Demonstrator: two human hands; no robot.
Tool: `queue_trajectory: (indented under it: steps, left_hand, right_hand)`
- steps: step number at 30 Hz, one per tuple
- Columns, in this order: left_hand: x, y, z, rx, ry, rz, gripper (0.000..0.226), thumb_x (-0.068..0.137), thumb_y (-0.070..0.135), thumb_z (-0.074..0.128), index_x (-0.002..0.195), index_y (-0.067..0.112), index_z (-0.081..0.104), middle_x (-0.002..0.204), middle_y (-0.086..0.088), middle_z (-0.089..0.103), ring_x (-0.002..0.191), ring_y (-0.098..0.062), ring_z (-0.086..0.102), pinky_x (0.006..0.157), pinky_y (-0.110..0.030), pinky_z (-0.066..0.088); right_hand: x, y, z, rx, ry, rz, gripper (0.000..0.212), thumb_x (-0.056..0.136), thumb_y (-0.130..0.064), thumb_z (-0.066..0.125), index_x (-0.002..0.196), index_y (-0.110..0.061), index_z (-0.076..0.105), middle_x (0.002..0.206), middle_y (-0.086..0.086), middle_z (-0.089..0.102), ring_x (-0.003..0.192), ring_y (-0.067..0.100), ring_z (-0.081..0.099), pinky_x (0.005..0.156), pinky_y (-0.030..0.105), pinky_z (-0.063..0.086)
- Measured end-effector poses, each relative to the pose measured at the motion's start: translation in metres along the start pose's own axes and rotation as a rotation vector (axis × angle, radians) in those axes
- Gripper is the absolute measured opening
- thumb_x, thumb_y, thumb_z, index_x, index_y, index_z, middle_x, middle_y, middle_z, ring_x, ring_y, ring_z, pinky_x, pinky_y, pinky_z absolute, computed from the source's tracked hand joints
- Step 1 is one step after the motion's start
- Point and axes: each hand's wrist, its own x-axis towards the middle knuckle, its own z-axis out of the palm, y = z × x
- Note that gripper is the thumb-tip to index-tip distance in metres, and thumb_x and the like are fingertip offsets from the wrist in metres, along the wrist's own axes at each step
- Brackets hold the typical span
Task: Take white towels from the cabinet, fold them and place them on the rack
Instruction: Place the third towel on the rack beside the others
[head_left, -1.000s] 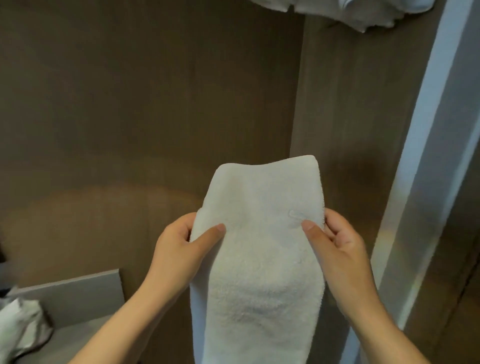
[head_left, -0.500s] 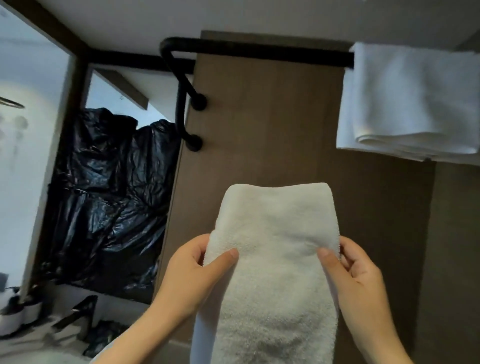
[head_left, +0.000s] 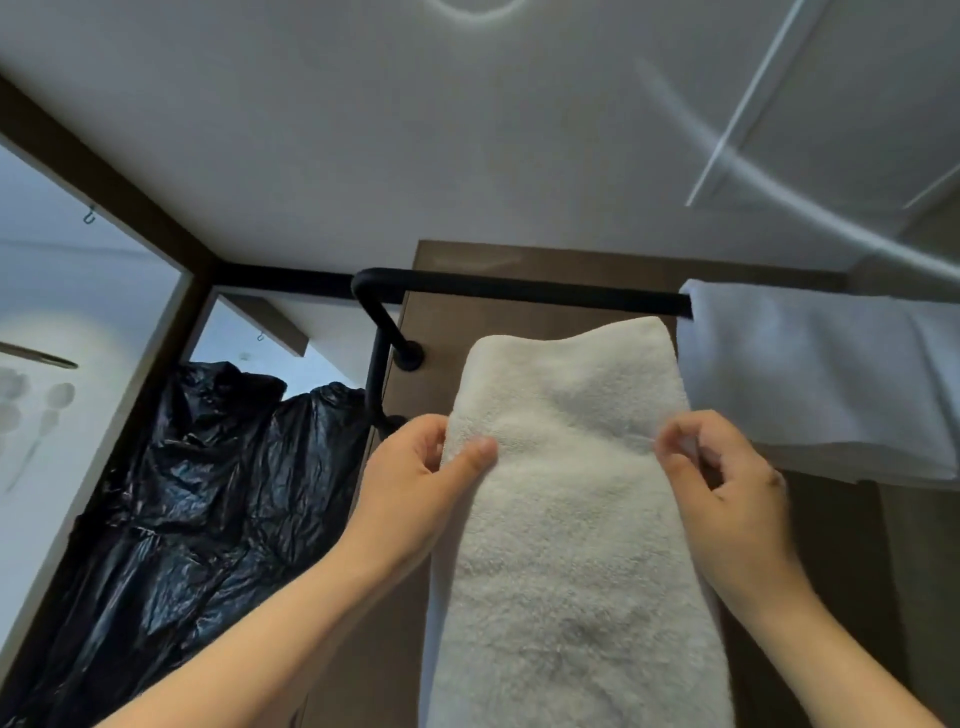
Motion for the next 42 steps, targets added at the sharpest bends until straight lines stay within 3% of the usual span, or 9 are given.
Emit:
queue_trajectory:
  steps: [4,7,9,11,14,18,21,30,42]
  left_hand:
    - [0.035,0.007,0.008,-0.001,-0.029,0.095,0.042,0.082,0.034,0.073,0.117,0.024,0.052,0.086,0.01,0.074,0.076,-0.007,0.072,0.069,-0.028,0.06]
    - [0.057,0.013,0.011,0.103,-0.042,0.232,0.055,0.086,0.029,0.071,0.129,0.038,0.037,0.088,0.01,0.07,0.082,-0.008,0.068,0.072,-0.024,0.057]
    - [0.07,0.019,0.013,0.214,-0.064,0.321,0.035,0.088,0.028,0.067,0.119,0.034,0.053,0.09,0.009,0.069,0.086,-0.009,0.064,0.081,-0.031,0.055]
    - [0.083,0.025,0.014,0.278,-0.057,0.408,0.013,0.087,0.027,0.069,0.1,0.028,0.072,0.091,0.015,0.07,0.09,0.001,0.061,0.084,-0.022,0.05]
    - [0.102,0.033,0.018,0.364,-0.023,0.455,0.014,0.086,0.028,0.07,0.1,0.025,0.075,0.097,0.015,0.066,0.092,0.002,0.057,0.078,-0.01,0.041]
    - [0.125,0.038,0.025,0.462,-0.048,0.484,0.031,0.084,0.036,0.072,0.112,0.025,0.069,0.109,0.008,0.06,0.1,-0.008,0.055,0.082,-0.023,0.043]
    - [0.139,0.042,0.026,0.551,-0.058,0.515,0.042,0.081,0.041,0.073,0.119,0.025,0.066,0.111,0.007,0.059,0.096,-0.01,0.054,0.078,-0.026,0.041]
    - [0.172,0.035,0.031,0.668,-0.065,0.485,0.054,0.077,0.042,0.075,0.127,0.026,0.061,0.129,0.002,0.059,0.121,-0.026,0.045,0.1,-0.039,0.041]
    - [0.206,0.023,0.034,0.583,-0.073,0.426,0.056,0.078,0.044,0.074,0.13,0.033,0.056,0.132,0.002,0.057,0.123,-0.023,0.05,0.105,-0.045,0.04]
  right_hand:
    - [0.033,0.001,-0.008,-0.021,-0.021,-0.022,0.017,0.095,-0.017,0.059,0.108,-0.027,0.065,0.1,-0.014,0.068,0.092,-0.005,0.062,0.078,0.021,0.053]
    - [0.053,0.006,-0.018,-0.107,-0.111,-0.016,0.041,0.09,-0.031,0.066,0.129,-0.028,0.059,0.126,-0.018,0.058,0.113,-0.005,0.052,0.088,0.01,0.04]
    - [0.065,0.009,-0.024,-0.175,-0.19,-0.033,0.057,0.086,-0.037,0.07,0.139,-0.027,0.051,0.132,-0.021,0.048,0.118,-0.006,0.043,0.087,0.008,0.034]
    - [0.077,0.013,-0.026,-0.248,-0.233,-0.067,0.066,0.084,-0.038,0.071,0.143,-0.023,0.046,0.132,-0.019,0.045,0.116,-0.004,0.042,0.09,0.013,0.033]
    - [0.097,0.017,-0.026,-0.337,-0.266,-0.116,0.078,0.081,-0.037,0.075,0.148,-0.021,0.039,0.127,-0.012,0.043,0.112,0.004,0.043,0.09,0.018,0.032]
    - [0.126,0.023,-0.028,-0.405,-0.241,-0.15,0.087,0.078,-0.044,0.076,0.151,-0.023,0.033,0.142,-0.004,0.042,0.127,0.014,0.04,0.101,0.027,0.034]
    - [0.141,0.028,-0.026,-0.466,-0.233,-0.15,0.088,0.079,-0.048,0.074,0.152,-0.027,0.03,0.137,-0.001,0.044,0.127,0.019,0.041,0.093,0.027,0.032]
    - [0.165,0.039,-0.013,-0.561,-0.245,-0.161,0.087,0.081,-0.05,0.071,0.152,-0.021,0.031,0.145,0.005,0.043,0.135,0.026,0.036,0.105,0.031,0.029]
    - [0.193,0.044,-0.003,-0.688,-0.287,-0.135,0.078,0.084,-0.058,0.063,0.147,-0.02,0.041,0.145,0.007,0.049,0.133,0.026,0.043,0.106,0.033,0.031]
